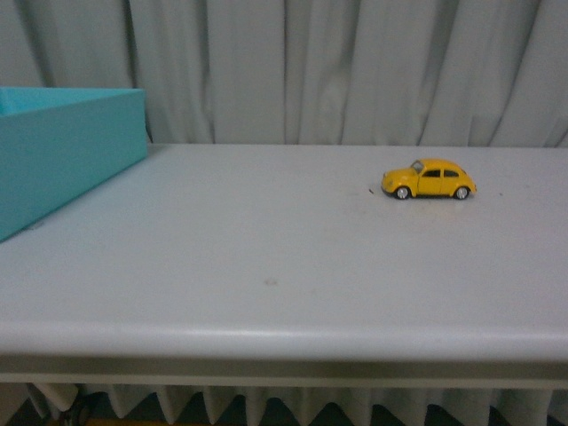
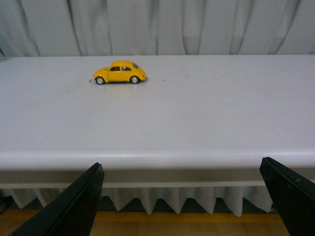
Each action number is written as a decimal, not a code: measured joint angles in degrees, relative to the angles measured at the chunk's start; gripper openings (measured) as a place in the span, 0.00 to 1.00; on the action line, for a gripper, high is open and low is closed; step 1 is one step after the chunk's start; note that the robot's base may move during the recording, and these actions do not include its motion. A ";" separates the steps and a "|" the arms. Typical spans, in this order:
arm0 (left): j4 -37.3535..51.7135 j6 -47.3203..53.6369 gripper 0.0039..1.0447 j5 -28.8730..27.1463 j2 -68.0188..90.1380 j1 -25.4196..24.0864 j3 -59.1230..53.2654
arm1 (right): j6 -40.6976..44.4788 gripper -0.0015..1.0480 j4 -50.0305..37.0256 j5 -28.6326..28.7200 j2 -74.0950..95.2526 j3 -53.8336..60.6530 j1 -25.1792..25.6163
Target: Wind up and store yellow beetle toy
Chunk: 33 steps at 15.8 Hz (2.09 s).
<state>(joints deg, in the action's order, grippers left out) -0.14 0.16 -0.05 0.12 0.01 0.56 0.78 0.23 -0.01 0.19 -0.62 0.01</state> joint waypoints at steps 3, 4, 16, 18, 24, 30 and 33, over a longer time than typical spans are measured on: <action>-0.09 0.02 0.94 0.15 0.00 0.00 0.00 | -0.15 0.94 0.07 -0.04 0.00 0.00 0.00; -0.07 -0.04 0.94 0.00 -0.02 0.00 0.00 | -0.13 0.94 0.00 0.02 0.02 0.00 0.00; -0.02 0.00 0.94 0.02 -0.02 0.00 0.00 | -0.20 0.94 -0.07 0.00 0.02 0.00 0.00; -0.02 0.00 0.94 0.02 -0.02 0.00 0.00 | -0.20 0.94 -0.04 0.00 0.02 0.00 0.00; -0.02 0.00 0.94 0.02 -0.02 0.00 0.00 | -0.20 0.94 -0.04 0.02 0.02 0.00 0.00; -0.04 0.00 0.94 0.02 -0.02 0.00 0.00 | -0.20 0.94 -0.04 0.00 0.02 0.00 0.00; -0.02 0.00 0.94 0.02 -0.02 0.00 0.00 | -0.20 0.94 -0.07 0.00 0.02 0.00 0.00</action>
<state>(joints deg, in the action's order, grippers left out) -0.16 0.16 -0.03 0.10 0.01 0.56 0.58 0.16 -0.01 0.21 -0.62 0.01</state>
